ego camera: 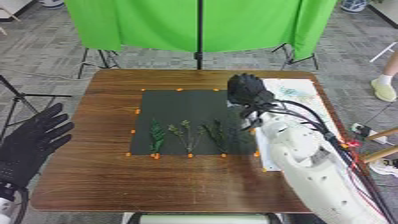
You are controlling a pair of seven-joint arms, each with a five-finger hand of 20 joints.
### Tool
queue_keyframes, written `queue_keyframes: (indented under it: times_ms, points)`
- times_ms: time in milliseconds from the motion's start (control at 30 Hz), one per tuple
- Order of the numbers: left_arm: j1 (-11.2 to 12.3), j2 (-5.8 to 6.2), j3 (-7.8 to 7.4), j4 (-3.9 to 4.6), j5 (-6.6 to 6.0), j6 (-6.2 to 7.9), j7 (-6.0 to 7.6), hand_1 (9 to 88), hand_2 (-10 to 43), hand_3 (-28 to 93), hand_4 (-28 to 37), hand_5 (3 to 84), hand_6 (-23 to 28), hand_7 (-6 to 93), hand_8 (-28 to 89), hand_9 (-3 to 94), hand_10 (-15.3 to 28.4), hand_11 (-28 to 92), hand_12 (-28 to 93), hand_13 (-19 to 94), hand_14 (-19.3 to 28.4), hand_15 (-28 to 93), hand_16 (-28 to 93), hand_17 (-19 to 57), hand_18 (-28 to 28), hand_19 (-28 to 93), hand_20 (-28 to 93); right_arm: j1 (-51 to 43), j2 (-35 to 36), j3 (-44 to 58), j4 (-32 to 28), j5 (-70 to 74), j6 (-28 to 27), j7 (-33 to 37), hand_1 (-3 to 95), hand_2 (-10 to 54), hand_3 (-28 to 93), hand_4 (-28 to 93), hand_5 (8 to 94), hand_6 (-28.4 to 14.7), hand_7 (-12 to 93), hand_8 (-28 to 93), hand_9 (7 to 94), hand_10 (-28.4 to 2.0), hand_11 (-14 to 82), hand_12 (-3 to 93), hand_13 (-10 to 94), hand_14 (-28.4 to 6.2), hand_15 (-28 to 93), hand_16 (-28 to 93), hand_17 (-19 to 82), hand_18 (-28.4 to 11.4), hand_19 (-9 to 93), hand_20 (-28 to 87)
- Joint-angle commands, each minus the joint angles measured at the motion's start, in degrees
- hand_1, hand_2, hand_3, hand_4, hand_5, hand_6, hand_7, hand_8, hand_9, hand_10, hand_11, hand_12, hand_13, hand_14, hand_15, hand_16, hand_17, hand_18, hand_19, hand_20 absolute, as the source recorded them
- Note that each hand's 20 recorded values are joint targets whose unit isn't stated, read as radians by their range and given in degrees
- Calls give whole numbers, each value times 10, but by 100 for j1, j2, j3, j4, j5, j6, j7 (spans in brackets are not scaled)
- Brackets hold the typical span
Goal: Arrange flowers
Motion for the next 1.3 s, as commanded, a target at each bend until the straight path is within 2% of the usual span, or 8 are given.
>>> queue_keyframes:
  times_ms: [33,200,333,433,700,967,1067,1300]
  points:
    - [-78,70,163,81,-24,95,0,252,-7,698,-283,252,18,207,-119,193,95,210,157,133,118,326,-4,-120,182,401,73,846,-1436,-900,529,-309,-385,-480,539,-95,818,-283,741,-14,451,-142,860,-36,228,454,808,-4,599,347,435,-180,932,427]
    - [-215,146,276,115,-2,115,-16,252,-7,697,-283,250,18,207,-119,193,95,209,157,134,117,326,-4,-120,182,401,73,793,-1925,-1245,815,-644,-647,-548,538,-95,818,-283,740,-13,451,-144,859,-34,228,454,809,-5,600,345,435,-179,932,428]
    - [-323,258,342,165,-10,116,-111,252,-6,696,-283,236,13,207,-119,182,92,206,158,132,117,325,-4,-120,182,400,73,793,-2188,-1499,1103,-926,-802,-520,539,-95,815,-283,740,-11,453,-144,860,-34,226,452,809,-4,600,343,435,-179,932,428]
    - [-285,272,337,136,-6,91,-129,253,-4,694,-282,227,11,208,-119,177,90,204,160,132,116,324,-3,-120,182,401,74,794,-2385,-1569,1348,-1115,-916,-561,541,-95,811,-283,739,-10,453,-146,860,-33,225,451,811,-1,600,340,439,-177,932,432]
    - [-620,496,504,288,-57,-42,-370,253,-6,696,-282,224,10,211,-121,175,89,204,164,129,117,322,-1,-120,181,400,73,709,-2624,-1833,1681,-1497,-744,-241,544,-95,804,-283,743,-6,445,-146,867,-32,209,440,818,-1,601,333,446,-175,932,453]
    - [-757,519,576,351,-55,-121,-489,253,-6,695,-282,223,10,213,-122,175,89,205,164,129,117,321,0,-119,181,399,74,601,-2696,-2006,1798,-1825,-497,-43,543,-95,803,-283,744,-2,440,-139,874,-29,191,442,815,-7,603,334,443,-175,932,456]
    - [-793,593,616,377,-84,-116,-492,253,-6,695,-282,223,11,213,-122,175,89,206,164,129,117,322,0,-119,181,399,74,594,-2727,-2014,1896,-2004,-317,-4,542,-95,801,-283,743,2,439,-137,876,-27,184,439,814,-11,607,332,440,-175,932,457]
    - [-808,542,619,374,-70,-162,-517,252,-7,697,-283,225,11,212,-121,176,89,208,163,129,117,323,0,-119,181,398,75,611,-2752,-1939,2126,-2334,120,-82,528,-95,799,-283,724,7,445,-127,867,-25,171,442,802,-12,621,327,431,-175,932,457]
